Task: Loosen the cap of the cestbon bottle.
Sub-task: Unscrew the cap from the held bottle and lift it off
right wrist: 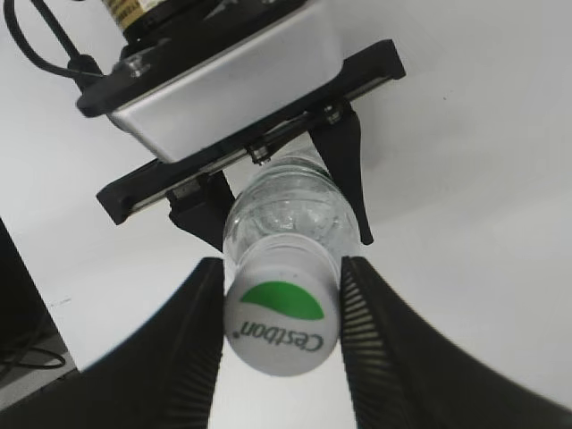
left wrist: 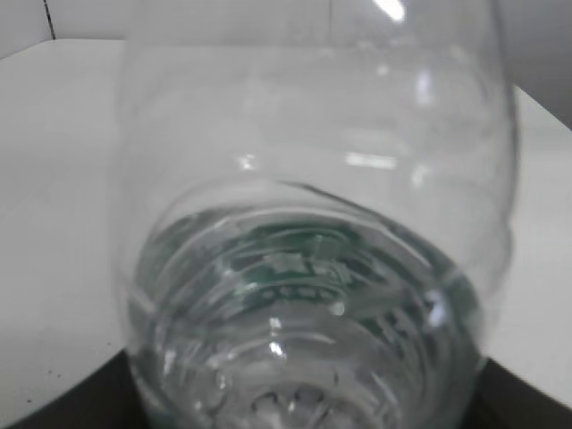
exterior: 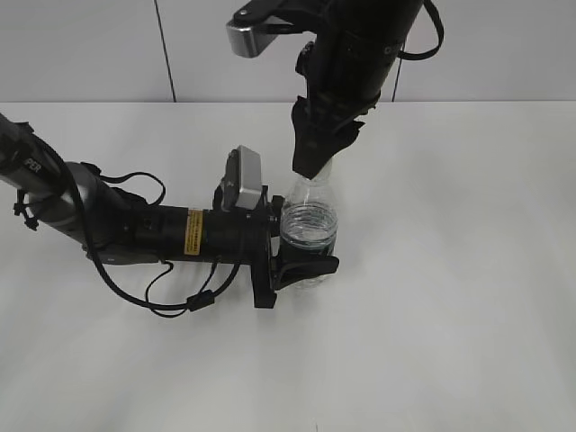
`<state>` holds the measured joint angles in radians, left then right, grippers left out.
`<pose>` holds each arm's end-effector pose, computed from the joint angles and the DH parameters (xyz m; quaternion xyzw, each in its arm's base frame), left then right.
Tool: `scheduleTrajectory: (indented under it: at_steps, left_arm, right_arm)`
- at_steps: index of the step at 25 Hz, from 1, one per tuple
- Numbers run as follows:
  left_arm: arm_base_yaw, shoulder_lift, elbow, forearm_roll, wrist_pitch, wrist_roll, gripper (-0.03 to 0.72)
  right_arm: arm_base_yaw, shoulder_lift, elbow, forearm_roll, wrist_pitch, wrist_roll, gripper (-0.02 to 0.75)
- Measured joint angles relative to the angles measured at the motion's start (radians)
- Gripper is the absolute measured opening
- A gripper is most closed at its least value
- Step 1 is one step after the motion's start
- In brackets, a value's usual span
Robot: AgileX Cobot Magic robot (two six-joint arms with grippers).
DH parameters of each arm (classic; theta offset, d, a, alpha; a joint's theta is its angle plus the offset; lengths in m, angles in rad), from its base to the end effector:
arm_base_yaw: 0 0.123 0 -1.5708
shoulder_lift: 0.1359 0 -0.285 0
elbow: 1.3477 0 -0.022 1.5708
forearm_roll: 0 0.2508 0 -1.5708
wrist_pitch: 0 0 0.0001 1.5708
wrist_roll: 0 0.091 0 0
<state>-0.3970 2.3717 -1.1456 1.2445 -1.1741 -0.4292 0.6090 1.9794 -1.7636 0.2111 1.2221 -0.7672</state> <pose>0.3324 -0.2255 0.0525 0.5340 0.5730 -0.4283 0.4506 0.3336 0.2545 0.2695 -0.6085 0.7793 0.0934 0.1170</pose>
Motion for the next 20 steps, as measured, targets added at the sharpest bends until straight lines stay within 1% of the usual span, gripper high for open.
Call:
scheduleTrajectory:
  at_steps: [12, 20]
  left_arm:
    - [0.000, 0.000, 0.000, 0.002, 0.001, -0.003, 0.410]
    - [0.000, 0.000, 0.000, 0.002, 0.001, -0.003, 0.410]
  right_arm:
    - [0.000, 0.000, 0.000, 0.013, 0.000, -0.284, 0.300]
    - [0.000, -0.001, 0.000, 0.014, 0.000, -0.417, 0.300]
